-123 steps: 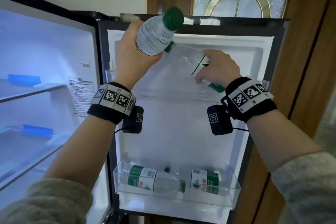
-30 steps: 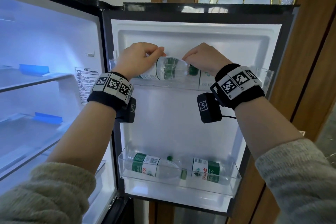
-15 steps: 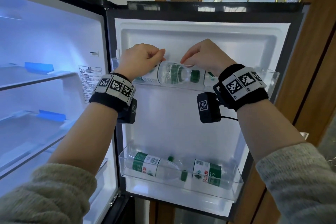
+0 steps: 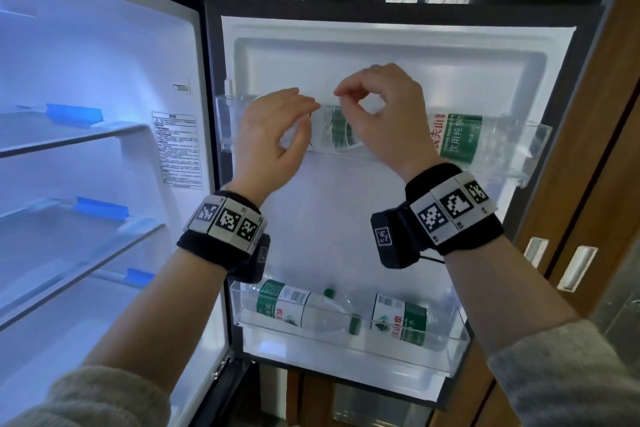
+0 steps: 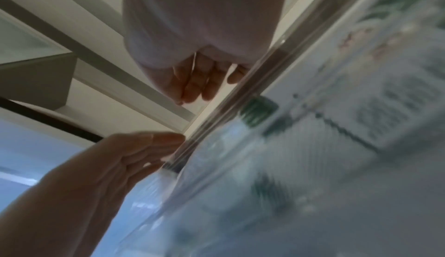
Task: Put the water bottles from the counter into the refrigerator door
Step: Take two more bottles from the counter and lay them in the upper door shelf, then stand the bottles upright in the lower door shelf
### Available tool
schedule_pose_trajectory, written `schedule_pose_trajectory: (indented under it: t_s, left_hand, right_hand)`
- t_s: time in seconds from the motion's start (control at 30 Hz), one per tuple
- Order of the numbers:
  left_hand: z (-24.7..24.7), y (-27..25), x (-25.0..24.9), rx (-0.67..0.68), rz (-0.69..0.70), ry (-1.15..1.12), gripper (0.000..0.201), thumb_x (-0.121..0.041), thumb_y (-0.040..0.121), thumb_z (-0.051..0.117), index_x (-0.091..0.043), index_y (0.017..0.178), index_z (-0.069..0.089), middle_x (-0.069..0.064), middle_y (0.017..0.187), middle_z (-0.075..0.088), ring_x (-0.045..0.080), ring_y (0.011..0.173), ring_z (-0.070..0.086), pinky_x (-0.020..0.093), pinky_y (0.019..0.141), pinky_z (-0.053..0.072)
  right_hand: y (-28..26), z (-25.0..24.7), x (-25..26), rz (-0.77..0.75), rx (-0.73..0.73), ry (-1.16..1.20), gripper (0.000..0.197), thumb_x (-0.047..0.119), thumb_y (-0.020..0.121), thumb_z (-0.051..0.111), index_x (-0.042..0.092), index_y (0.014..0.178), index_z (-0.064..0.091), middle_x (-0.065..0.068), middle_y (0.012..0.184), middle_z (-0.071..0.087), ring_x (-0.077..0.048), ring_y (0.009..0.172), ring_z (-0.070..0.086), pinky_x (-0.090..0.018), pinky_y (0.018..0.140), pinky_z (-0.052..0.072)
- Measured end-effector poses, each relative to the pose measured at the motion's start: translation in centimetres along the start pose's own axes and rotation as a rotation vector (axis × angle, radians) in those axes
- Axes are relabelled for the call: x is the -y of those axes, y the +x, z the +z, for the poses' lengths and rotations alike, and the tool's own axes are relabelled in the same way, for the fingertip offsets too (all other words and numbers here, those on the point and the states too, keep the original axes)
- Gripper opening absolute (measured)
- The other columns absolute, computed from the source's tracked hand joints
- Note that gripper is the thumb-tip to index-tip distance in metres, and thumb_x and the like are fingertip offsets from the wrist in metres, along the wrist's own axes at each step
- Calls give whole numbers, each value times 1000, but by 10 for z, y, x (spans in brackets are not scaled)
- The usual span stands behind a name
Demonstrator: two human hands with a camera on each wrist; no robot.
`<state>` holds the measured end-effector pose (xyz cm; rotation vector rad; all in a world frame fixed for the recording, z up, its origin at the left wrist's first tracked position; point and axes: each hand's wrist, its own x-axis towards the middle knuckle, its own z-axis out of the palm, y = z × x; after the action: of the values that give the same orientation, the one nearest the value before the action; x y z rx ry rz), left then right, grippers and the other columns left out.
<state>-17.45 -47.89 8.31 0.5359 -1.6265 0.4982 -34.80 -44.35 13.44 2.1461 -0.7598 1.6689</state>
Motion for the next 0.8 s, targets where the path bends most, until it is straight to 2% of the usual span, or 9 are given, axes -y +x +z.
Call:
schedule_pose_trajectory:
  t_s: [0.07, 0.17, 0.3, 0.43, 0.5, 0.57, 0.63, 0.7, 0.8]
  left_hand:
    - [3, -19, -4, -54, 56, -7, 22, -7, 88, 54, 0, 98, 72, 12, 104, 70, 25, 109, 60, 38, 98, 45]
    - [8, -47, -7, -48, 112, 26, 19, -6, 85, 56, 0, 93, 72, 15, 99, 68, 24, 101, 59, 35, 88, 45]
    - [18, -93, -7, 88, 35, 4, 16, -8, 83, 59, -2, 91, 72, 12, 95, 69, 24, 96, 60, 37, 84, 47]
    - [21, -140, -2, 341, -88, 18, 14, -15, 82, 61, -10, 88, 73, 2, 91, 70, 21, 90, 63, 35, 80, 48]
    - [22, -158, -1, 519, -194, -9, 16, -20, 84, 59, -15, 92, 72, -2, 93, 70, 18, 91, 62, 35, 81, 50]
    - [23, -173, 2, 722, -374, 13, 20, -25, 88, 58, -21, 103, 70, -5, 106, 68, 16, 104, 58, 35, 88, 49]
    - [24, -188, 8, 908, -544, 72, 26, -28, 91, 55, -24, 115, 64, -7, 121, 62, 14, 118, 51, 32, 95, 44]
    - [24, -203, 15, 990, -693, 67, 30, -26, 92, 52, -22, 120, 61, -6, 125, 59, 16, 119, 51, 32, 97, 43]
    - [22, -217, 21, 995, -851, 84, 31, -24, 91, 50, -21, 120, 61, -4, 122, 62, 17, 106, 59, 34, 92, 48]
  right_hand:
    - [-21, 11, 3, -98, -98, 19, 8, 6, 81, 64, 8, 79, 71, 0, 70, 66, -19, 69, 57, -40, 68, 46]
    - [-57, 31, 2, -147, -157, 23, 8, 0, 78, 64, 3, 75, 71, -4, 69, 65, -18, 66, 55, -36, 64, 43]
    - [-111, 55, -8, -49, -75, 23, 10, 1, 78, 62, 4, 76, 71, -3, 71, 66, -22, 65, 58, -38, 64, 45]
    - [-164, 68, -18, 70, 39, 0, 11, 6, 80, 61, 6, 77, 71, -1, 68, 64, -19, 62, 55, -33, 61, 46]
    - [-187, 73, -24, 180, 152, -22, 12, 12, 81, 59, 10, 77, 70, 1, 67, 63, -17, 62, 54, -33, 60, 48]
    - [-207, 78, -30, 383, 346, -82, 11, 17, 84, 59, 15, 82, 70, 4, 73, 64, -15, 67, 55, -36, 65, 51]
    - [-223, 80, -37, 623, 593, -187, 13, 22, 88, 57, 20, 90, 69, 6, 86, 66, -14, 78, 57, -33, 73, 51]
    - [-232, 79, -41, 771, 839, -300, 18, 28, 91, 51, 23, 92, 68, 5, 93, 65, -17, 86, 60, -32, 77, 51]
    - [-236, 77, -40, 835, 1087, -393, 28, 33, 94, 43, 20, 77, 61, 0, 78, 66, -22, 78, 65, -27, 66, 49]
